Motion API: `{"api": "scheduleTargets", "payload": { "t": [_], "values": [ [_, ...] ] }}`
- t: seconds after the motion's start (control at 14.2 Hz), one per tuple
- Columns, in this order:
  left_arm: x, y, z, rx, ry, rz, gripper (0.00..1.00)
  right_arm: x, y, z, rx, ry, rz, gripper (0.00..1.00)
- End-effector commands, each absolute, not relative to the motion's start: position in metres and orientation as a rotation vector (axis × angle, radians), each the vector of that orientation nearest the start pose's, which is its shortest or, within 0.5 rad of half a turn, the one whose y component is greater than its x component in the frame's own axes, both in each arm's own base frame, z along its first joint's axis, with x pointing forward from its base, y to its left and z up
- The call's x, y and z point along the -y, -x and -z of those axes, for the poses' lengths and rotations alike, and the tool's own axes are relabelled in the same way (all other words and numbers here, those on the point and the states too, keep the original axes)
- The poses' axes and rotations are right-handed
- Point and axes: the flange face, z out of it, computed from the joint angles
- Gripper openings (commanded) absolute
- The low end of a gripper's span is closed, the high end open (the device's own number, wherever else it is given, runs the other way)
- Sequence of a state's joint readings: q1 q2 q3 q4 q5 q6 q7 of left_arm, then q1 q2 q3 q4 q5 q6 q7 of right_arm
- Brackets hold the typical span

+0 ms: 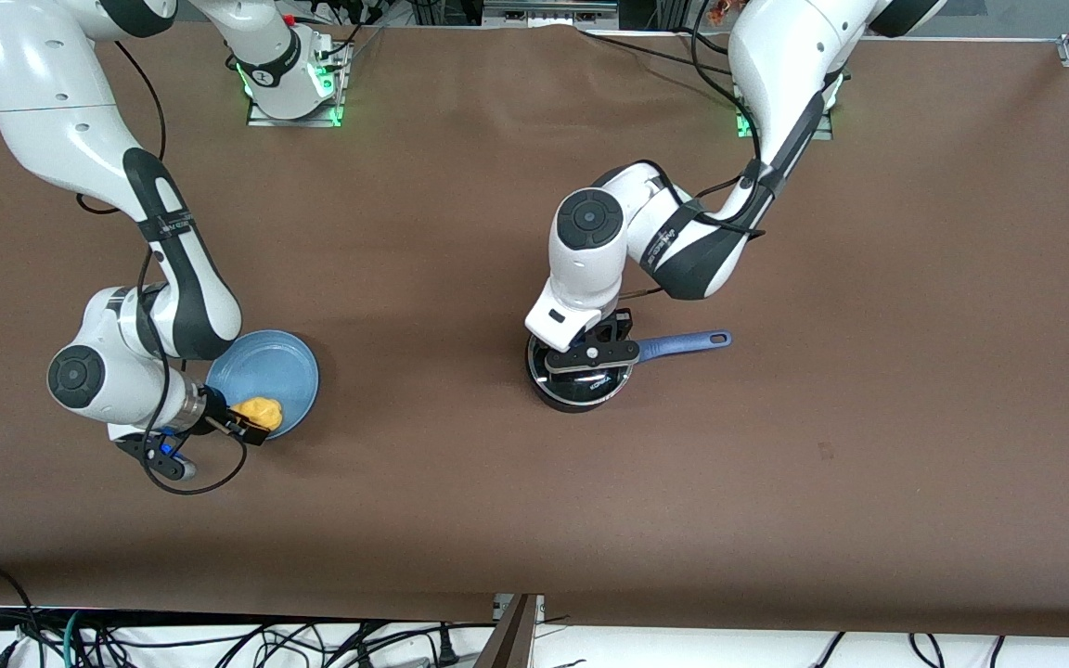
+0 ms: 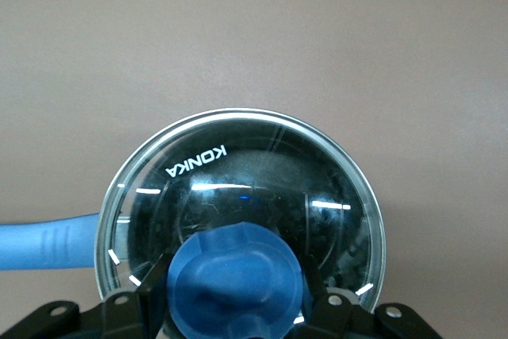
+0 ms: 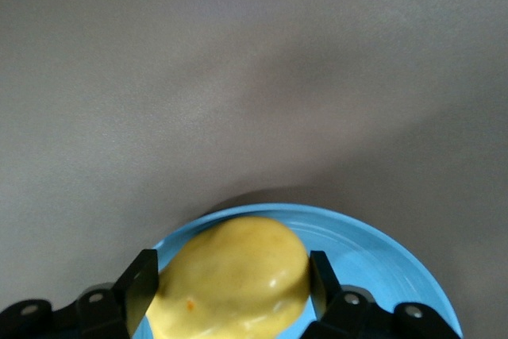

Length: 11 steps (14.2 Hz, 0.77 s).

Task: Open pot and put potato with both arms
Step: 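Lift the lid off with the left gripper while the right gripper carries the potato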

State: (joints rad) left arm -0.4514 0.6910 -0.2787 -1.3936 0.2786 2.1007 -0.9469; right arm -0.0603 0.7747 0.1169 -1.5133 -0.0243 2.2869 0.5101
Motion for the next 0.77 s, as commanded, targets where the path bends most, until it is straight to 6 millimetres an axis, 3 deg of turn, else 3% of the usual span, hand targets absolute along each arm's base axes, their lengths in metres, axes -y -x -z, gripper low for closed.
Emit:
{"api": "scheduleTargets", "payload": {
  "t": [0.0, 0.07, 0.21, 0.42, 0.49, 0.63, 0.7],
  "values": [
    [0.423, -0.583, -0.359, 0.243, 3.121, 0.113, 0.61, -0.033, -0.708, -0.204, -0.713, 2.987, -0.048, 0.48],
    [0.409, -0.589, -0.374, 0.225, 3.144, 0.092, 0.61, -0.033, -0.707, -0.206, -0.699, 2.995, -0.064, 0.42],
    [0.358, -0.616, -0.394, 0.214, 3.176, 0.067, 0.61, -0.045, -0.706, -0.226, -0.618, 3.008, -0.089, 0.31],
    [0.252, -0.646, -0.408, 0.056, 3.168, 0.044, 0.61, -0.083, -0.698, -0.266, -0.555, 2.997, -0.156, 0.30],
    [0.207, -0.654, -0.410, 0.040, 3.191, 0.019, 0.61, -0.096, -0.695, -0.280, -0.539, 2.990, -0.165, 0.30],
    [0.121, -0.666, -0.405, -0.115, 3.180, 0.002, 0.62, -0.134, -0.687, -0.298, -0.589, 2.960, -0.193, 0.30],
    [0.085, -0.669, -0.401, -0.194, 3.166, -0.009, 0.62, -0.141, -0.686, -0.297, -0.588, 2.958, -0.198, 0.30]
  ]
}}
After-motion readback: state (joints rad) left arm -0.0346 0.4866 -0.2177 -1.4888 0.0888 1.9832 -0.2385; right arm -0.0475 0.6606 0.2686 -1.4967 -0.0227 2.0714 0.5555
